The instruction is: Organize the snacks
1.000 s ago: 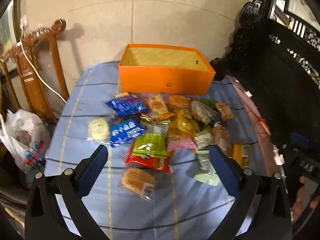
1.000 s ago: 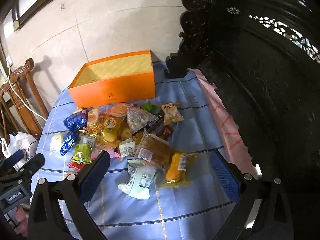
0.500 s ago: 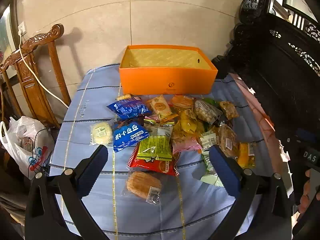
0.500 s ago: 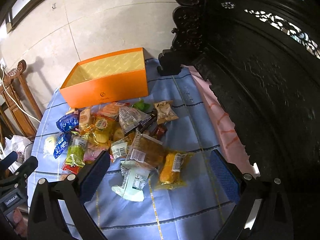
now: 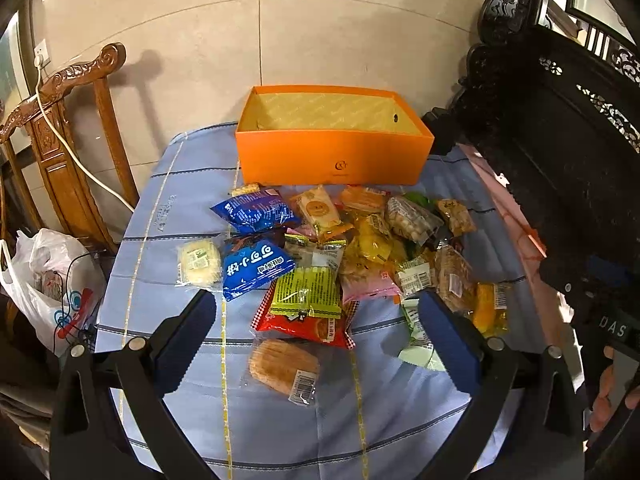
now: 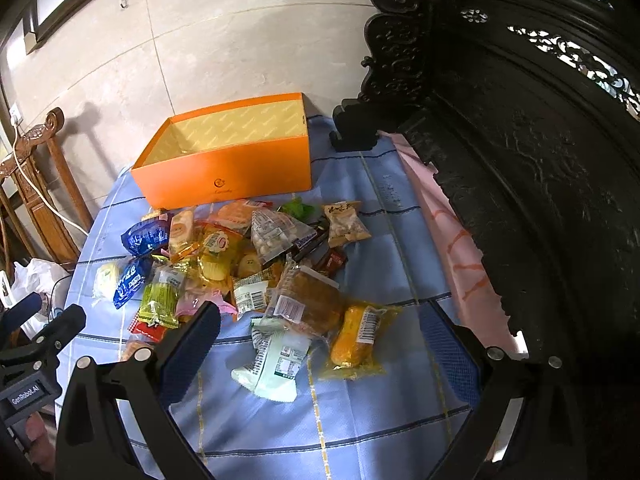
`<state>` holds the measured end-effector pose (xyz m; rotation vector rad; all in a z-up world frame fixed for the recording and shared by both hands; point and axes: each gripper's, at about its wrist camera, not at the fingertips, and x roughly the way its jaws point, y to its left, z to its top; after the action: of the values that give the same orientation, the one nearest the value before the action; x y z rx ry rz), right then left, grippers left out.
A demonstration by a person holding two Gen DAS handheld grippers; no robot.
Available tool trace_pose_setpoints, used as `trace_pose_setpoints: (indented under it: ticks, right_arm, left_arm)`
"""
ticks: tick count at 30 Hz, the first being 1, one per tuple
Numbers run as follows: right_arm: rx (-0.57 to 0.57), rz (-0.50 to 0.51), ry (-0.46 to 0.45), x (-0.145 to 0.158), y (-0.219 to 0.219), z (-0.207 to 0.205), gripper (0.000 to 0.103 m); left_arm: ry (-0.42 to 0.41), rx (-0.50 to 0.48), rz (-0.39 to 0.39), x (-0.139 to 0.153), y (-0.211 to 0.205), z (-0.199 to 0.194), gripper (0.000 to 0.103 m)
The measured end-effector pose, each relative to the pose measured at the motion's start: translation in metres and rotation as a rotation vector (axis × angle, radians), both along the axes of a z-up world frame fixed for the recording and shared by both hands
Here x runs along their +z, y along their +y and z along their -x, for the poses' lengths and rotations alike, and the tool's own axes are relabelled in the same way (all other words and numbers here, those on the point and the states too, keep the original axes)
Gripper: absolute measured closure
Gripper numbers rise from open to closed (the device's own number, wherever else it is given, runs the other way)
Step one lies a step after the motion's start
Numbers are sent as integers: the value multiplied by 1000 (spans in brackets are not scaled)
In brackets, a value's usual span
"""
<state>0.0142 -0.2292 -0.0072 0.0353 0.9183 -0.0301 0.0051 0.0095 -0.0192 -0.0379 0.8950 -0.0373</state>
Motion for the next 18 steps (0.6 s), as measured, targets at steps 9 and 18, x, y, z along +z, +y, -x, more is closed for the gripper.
trace_pose_setpoints:
  ticks: [9, 18]
  right_arm:
    - [6, 11, 5, -2, -2, 1, 4]
    - [82, 54, -51, -33, 4, 4, 4]
  left_arm:
    - [15, 4, -1, -2, 2, -1, 4]
    - [-28, 1, -136, -38, 8, 11, 4]
